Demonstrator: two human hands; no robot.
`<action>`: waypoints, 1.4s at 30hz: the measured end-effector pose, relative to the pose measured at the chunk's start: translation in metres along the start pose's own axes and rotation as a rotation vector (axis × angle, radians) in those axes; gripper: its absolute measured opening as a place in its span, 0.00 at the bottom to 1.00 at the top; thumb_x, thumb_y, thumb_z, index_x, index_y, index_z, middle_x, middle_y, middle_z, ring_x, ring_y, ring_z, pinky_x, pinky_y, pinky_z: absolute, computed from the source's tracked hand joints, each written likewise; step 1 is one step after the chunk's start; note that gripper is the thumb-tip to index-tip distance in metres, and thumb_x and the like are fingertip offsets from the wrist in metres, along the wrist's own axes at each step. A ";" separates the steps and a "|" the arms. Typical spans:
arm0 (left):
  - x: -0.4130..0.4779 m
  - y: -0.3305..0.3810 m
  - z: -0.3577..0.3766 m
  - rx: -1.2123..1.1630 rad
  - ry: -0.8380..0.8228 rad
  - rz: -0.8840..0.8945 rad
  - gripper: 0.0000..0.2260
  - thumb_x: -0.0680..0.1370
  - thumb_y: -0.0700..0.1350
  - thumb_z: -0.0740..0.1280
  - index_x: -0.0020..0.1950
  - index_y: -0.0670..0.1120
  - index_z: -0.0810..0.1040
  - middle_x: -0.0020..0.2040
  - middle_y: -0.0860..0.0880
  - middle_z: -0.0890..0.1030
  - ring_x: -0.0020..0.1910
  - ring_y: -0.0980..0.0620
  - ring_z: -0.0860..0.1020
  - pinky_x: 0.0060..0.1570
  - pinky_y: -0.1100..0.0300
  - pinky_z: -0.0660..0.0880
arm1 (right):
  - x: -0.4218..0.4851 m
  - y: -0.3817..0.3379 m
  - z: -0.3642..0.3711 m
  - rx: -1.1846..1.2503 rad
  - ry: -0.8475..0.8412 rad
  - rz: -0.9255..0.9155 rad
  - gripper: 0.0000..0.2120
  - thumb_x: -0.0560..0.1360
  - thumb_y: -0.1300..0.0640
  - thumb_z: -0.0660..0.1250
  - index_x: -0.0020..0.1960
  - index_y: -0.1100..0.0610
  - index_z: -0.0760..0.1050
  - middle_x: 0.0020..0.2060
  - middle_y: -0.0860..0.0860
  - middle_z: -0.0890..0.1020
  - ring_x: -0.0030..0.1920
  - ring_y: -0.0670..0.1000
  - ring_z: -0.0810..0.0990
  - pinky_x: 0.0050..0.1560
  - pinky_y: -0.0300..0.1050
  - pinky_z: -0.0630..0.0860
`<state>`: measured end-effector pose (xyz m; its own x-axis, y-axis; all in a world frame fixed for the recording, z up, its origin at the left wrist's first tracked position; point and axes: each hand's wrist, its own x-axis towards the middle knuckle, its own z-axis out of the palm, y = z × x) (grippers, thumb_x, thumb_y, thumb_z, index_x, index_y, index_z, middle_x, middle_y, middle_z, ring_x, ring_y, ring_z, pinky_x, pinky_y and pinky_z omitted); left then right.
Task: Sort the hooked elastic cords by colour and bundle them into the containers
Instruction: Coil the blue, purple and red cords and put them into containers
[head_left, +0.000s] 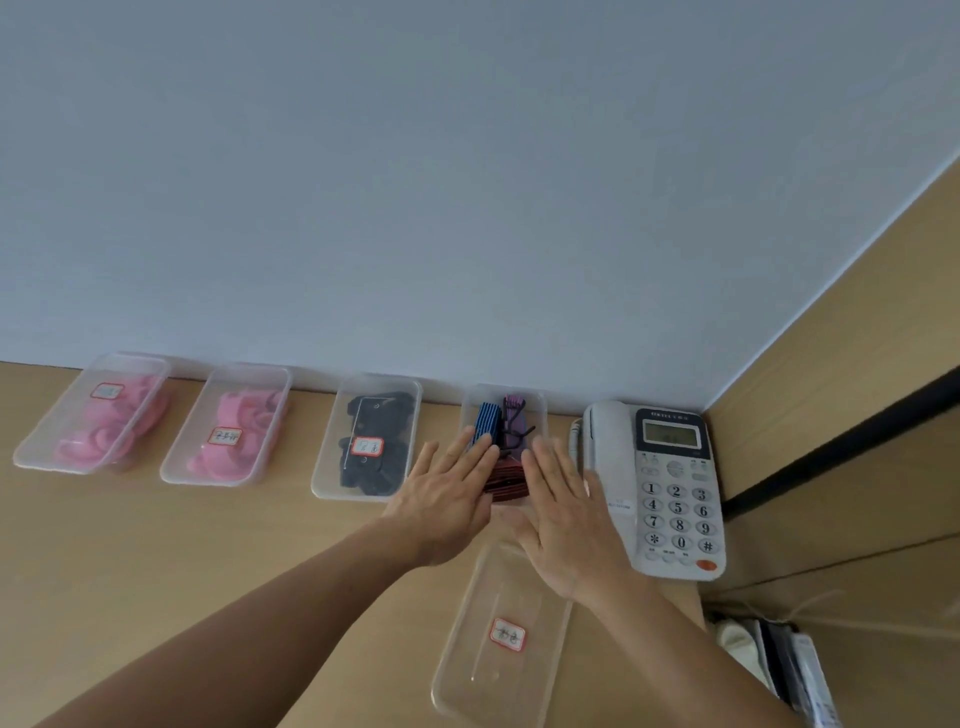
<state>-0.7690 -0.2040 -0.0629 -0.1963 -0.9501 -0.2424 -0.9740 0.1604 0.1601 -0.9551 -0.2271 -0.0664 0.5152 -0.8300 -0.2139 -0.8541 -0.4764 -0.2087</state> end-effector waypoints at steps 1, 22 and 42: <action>-0.004 0.000 0.000 -0.015 0.009 0.001 0.35 0.75 0.60 0.32 0.80 0.49 0.43 0.81 0.53 0.42 0.76 0.55 0.33 0.77 0.48 0.40 | -0.007 -0.003 0.001 0.022 0.023 0.014 0.42 0.71 0.30 0.26 0.78 0.54 0.35 0.75 0.46 0.31 0.75 0.48 0.28 0.77 0.56 0.40; -0.104 -0.002 0.057 -0.175 -0.184 0.076 0.25 0.83 0.52 0.53 0.79 0.48 0.54 0.80 0.51 0.53 0.79 0.52 0.45 0.77 0.50 0.51 | -0.103 -0.086 0.072 0.133 0.121 0.741 0.33 0.68 0.33 0.66 0.58 0.58 0.68 0.54 0.55 0.74 0.55 0.56 0.73 0.46 0.50 0.75; -0.116 -0.014 0.049 -0.267 -0.138 -0.009 0.25 0.81 0.50 0.58 0.78 0.47 0.59 0.78 0.50 0.60 0.78 0.50 0.54 0.74 0.50 0.60 | -0.095 -0.095 0.065 0.530 0.131 0.937 0.37 0.62 0.44 0.78 0.61 0.58 0.64 0.53 0.50 0.73 0.51 0.54 0.77 0.42 0.46 0.70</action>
<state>-0.7379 -0.0835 -0.0836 -0.2195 -0.9030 -0.3693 -0.9150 0.0592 0.3991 -0.9185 -0.0844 -0.0888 -0.3648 -0.8381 -0.4057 -0.7486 0.5231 -0.4075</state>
